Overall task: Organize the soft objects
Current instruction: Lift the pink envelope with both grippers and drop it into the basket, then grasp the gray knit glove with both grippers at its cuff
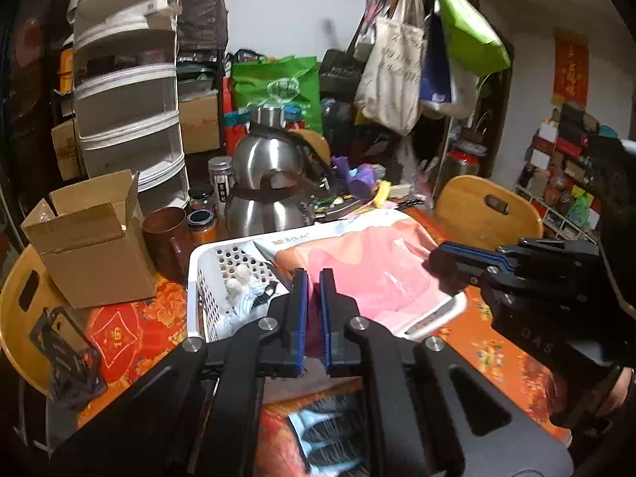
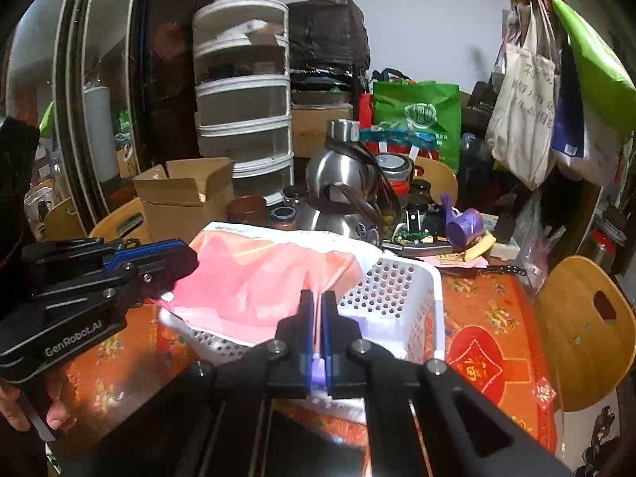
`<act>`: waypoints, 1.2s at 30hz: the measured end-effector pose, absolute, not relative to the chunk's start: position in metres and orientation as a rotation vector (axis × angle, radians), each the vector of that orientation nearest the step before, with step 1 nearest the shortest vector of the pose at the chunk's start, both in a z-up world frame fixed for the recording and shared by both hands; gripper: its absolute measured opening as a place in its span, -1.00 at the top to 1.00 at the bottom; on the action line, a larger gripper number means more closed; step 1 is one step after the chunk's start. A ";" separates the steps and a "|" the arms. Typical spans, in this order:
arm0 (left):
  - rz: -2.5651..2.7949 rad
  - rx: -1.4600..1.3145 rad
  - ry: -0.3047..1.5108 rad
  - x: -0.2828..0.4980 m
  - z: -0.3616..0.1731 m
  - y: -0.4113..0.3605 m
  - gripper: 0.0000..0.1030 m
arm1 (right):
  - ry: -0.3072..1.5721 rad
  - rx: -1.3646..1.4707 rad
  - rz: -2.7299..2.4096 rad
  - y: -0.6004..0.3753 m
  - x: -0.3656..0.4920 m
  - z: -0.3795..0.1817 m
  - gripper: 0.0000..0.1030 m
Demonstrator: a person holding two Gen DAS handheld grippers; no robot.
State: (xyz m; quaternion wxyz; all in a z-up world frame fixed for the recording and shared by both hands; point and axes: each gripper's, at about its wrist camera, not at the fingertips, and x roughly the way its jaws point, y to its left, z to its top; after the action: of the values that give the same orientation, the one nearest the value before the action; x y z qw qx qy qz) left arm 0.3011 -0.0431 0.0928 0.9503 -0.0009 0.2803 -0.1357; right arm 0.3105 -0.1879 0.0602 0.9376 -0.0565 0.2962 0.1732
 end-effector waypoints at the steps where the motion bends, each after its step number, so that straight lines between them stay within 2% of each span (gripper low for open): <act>1: -0.266 0.005 0.580 0.314 0.089 -0.044 0.90 | 0.610 -0.122 0.349 -0.187 0.317 0.056 0.95; 7: -0.229 -0.016 0.648 0.376 0.054 -0.042 0.87 | 0.635 -0.137 0.345 -0.185 0.346 0.023 0.87; 9: -0.189 -0.032 0.673 0.395 0.039 -0.038 0.73 | 0.657 -0.159 0.320 -0.184 0.352 0.009 0.73; 10: -0.169 -0.030 0.676 0.398 0.032 -0.037 0.53 | 0.674 -0.160 0.316 -0.185 0.355 0.001 0.57; 11: -0.174 -0.033 0.692 0.402 0.025 -0.035 0.25 | 0.683 -0.158 0.312 -0.187 0.356 -0.004 0.23; 12: -0.185 -0.034 0.708 0.407 0.017 -0.035 0.11 | 0.700 -0.152 0.312 -0.189 0.358 -0.010 0.04; 13: -0.175 -0.021 0.713 0.405 0.012 -0.035 -0.14 | 0.706 -0.139 0.316 -0.191 0.358 -0.013 -0.10; 14: -0.165 -0.005 0.716 0.405 0.008 -0.035 -0.30 | 0.699 -0.130 0.312 -0.193 0.357 -0.015 -0.10; 17: -0.156 -0.004 0.700 0.402 -0.001 -0.034 -0.32 | 0.709 -0.113 0.309 -0.198 0.357 -0.019 -0.19; 28: -0.162 -0.034 0.724 0.370 -0.009 -0.026 -0.33 | 0.692 -0.093 0.304 -0.208 0.324 -0.009 -0.23; 30: -0.164 -0.038 0.723 0.355 -0.006 -0.026 -0.34 | 0.673 -0.087 0.304 -0.213 0.303 -0.005 -0.32; 34: -0.166 -0.035 0.709 0.311 -0.002 -0.024 -0.57 | 0.657 -0.065 0.319 -0.227 0.258 -0.006 -0.47; 36: -0.166 -0.042 0.708 0.283 -0.007 -0.024 -0.59 | 0.666 -0.050 0.320 -0.236 0.238 -0.016 -0.51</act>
State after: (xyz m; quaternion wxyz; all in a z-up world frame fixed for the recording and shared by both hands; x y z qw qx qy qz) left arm 0.2830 -0.0238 -0.0070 0.9343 -0.0205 0.3463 -0.0814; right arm 0.2378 -0.2356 -0.0160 0.9322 -0.0245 0.3256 0.1564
